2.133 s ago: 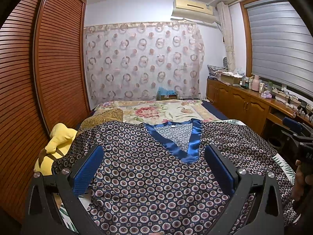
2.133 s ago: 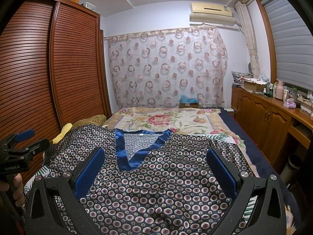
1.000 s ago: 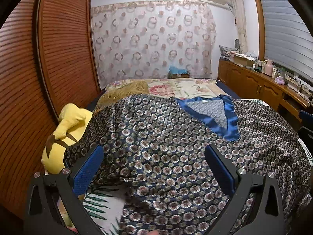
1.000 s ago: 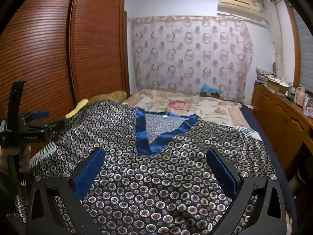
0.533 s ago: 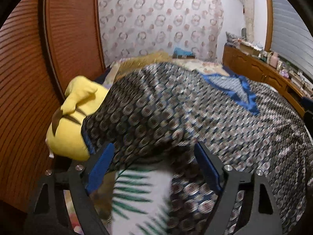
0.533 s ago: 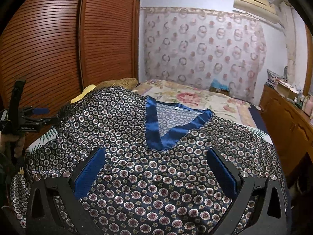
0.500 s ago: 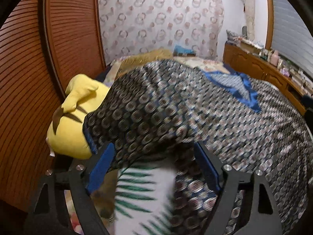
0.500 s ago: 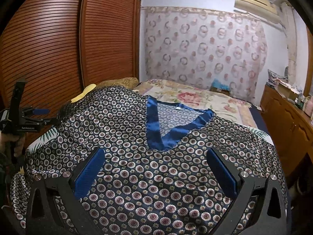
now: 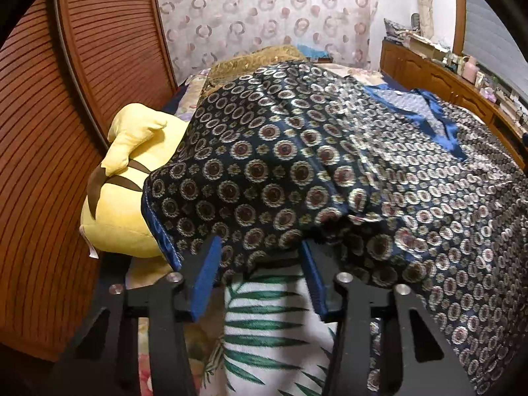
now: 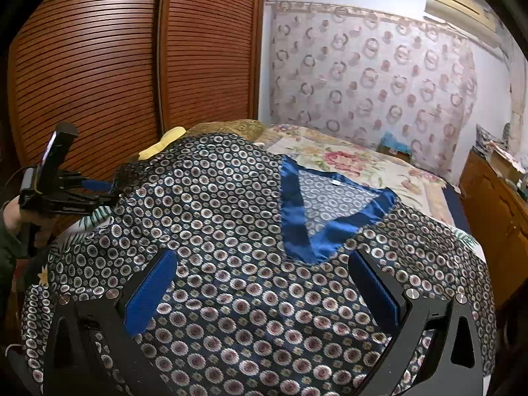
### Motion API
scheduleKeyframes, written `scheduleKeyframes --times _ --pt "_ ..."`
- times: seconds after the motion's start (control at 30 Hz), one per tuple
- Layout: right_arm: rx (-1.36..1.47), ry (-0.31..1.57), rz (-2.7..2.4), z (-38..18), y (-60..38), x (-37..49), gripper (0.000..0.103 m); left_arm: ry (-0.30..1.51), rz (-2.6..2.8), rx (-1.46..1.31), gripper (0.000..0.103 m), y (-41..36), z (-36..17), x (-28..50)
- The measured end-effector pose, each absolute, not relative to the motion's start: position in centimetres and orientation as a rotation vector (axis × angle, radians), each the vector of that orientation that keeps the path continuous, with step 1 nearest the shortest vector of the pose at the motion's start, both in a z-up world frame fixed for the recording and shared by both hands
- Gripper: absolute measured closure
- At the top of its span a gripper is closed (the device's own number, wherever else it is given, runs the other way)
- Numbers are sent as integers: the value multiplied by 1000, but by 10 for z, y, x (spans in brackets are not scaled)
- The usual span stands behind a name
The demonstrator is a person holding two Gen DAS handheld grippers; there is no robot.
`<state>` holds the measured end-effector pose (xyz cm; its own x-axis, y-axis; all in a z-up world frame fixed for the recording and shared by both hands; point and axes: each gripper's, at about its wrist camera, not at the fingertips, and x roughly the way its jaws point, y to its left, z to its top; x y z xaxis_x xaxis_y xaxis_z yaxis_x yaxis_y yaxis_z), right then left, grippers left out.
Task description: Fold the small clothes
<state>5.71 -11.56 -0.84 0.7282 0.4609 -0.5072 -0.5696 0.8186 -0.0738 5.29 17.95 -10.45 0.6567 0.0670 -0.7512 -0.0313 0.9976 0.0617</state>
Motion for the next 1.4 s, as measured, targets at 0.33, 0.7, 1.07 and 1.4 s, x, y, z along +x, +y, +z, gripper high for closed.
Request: scheduleKeyframes --times 0.33,0.7,1.07,1.4 --pt "-191 527 592 -18 -123 53 0 760 24 -18 99 184 -83 49" --pt "-130 523 573 -16 -140 49 0 617 -122 39 99 126 -17 66" --pt "-116 554 572 -15 -144 53 0 650 -240 37 75 83 -27 53" --pt "-175 541 647 11 -115 67 0 644 -142 -19 26 133 -39 16"
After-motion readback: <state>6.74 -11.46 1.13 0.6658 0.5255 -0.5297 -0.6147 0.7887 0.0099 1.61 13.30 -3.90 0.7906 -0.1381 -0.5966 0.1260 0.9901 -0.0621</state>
